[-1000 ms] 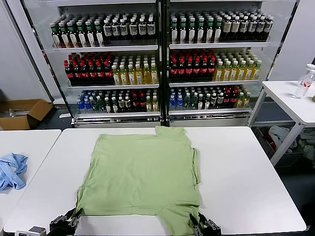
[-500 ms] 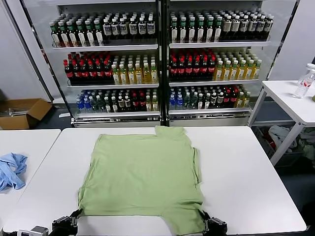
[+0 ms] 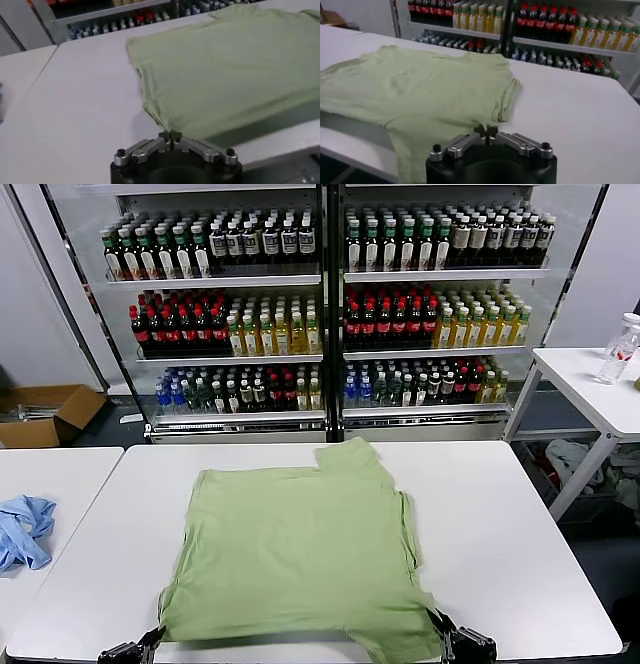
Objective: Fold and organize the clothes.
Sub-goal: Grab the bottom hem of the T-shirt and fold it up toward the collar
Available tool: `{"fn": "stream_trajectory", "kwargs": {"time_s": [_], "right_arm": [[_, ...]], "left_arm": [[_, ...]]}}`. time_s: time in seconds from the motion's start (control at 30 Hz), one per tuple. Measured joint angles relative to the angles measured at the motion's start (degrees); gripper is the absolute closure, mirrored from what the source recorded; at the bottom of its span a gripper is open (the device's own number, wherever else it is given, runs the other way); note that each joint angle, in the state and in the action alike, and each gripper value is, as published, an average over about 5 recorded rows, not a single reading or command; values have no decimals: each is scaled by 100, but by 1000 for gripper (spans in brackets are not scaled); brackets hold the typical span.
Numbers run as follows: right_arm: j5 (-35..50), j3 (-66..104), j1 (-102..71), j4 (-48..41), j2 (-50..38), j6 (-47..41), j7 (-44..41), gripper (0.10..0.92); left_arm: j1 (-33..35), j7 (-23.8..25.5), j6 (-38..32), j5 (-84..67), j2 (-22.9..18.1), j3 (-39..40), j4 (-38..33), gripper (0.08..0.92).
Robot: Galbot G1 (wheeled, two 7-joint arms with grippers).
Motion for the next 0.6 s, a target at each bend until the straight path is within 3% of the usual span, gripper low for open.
{"fn": "stream_trajectory", "kwargs": {"time_s": [0.23, 0.6], "right_arm": [[181, -85, 656, -105, 24, -163, 144, 913], [450, -461, 2303, -882, 10, -401, 200, 913]], "left_arm": [[-97, -97, 12, -21, 110, -37, -298, 911], [-1709, -63, -282, -301, 156, 435, 540, 911]]}}
